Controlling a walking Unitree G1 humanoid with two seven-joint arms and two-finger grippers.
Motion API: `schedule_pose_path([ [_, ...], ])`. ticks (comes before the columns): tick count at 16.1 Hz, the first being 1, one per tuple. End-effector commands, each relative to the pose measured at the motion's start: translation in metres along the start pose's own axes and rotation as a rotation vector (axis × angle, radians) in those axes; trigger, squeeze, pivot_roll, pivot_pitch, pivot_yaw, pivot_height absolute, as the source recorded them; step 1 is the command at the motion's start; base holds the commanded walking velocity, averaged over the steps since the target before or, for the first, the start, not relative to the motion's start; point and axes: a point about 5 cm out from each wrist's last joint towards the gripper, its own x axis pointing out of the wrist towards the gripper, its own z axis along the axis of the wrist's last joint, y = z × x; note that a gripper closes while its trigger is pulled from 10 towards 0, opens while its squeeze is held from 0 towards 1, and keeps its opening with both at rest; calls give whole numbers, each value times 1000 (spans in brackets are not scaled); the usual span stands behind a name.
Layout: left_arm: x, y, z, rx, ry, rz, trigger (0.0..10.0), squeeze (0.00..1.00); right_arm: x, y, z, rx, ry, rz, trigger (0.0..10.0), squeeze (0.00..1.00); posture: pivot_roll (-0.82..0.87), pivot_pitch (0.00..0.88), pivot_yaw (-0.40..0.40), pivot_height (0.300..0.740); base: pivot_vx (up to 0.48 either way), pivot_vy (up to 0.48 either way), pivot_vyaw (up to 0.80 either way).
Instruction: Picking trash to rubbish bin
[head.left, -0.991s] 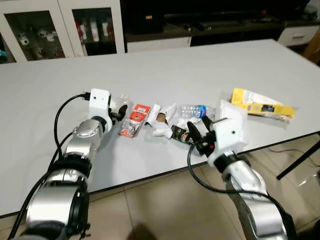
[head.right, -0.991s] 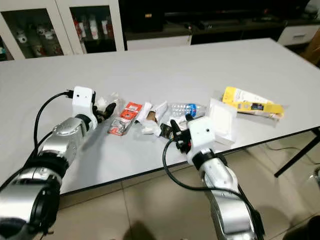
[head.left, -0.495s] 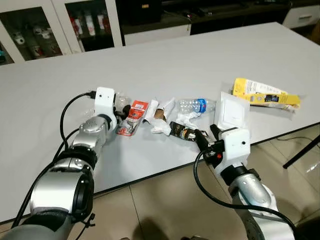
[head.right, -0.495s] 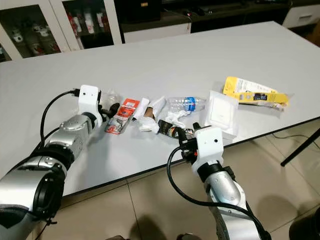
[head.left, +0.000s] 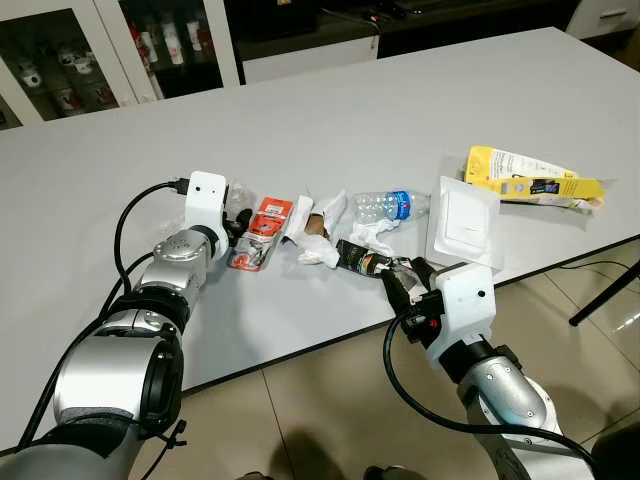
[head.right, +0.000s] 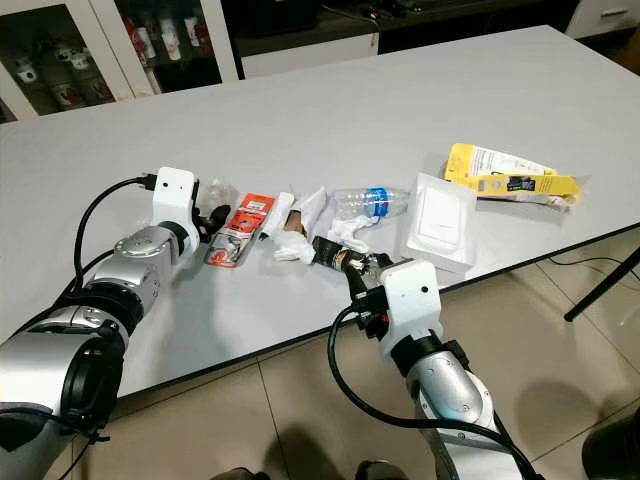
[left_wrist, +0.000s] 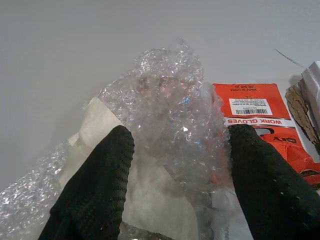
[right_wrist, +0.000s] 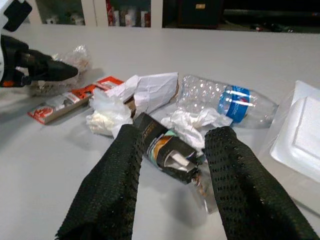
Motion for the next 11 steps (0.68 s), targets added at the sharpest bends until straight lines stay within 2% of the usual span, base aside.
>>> schedule_pose_path([
  [1,0,4,0,16,14,17,0,0,-2,5,1,-3,13,37,10000,0,-222,116,67,740,0,0,0],
  [2,0,4,0,15,15,15,0,0,-4,10,0,-2,20,88,10000,0,-220,115,67,740,0,0,0],
  [4,-1,3,-1,4,13,6,0,0,-4,13,1,5,17,112,10000,0,-218,112,67,740,0,0,0],
  [11,-1,2,-3,-19,15,-20,0,0,-5,16,0,15,19,117,10000,0,-214,114,69,740,0,0,0],
])
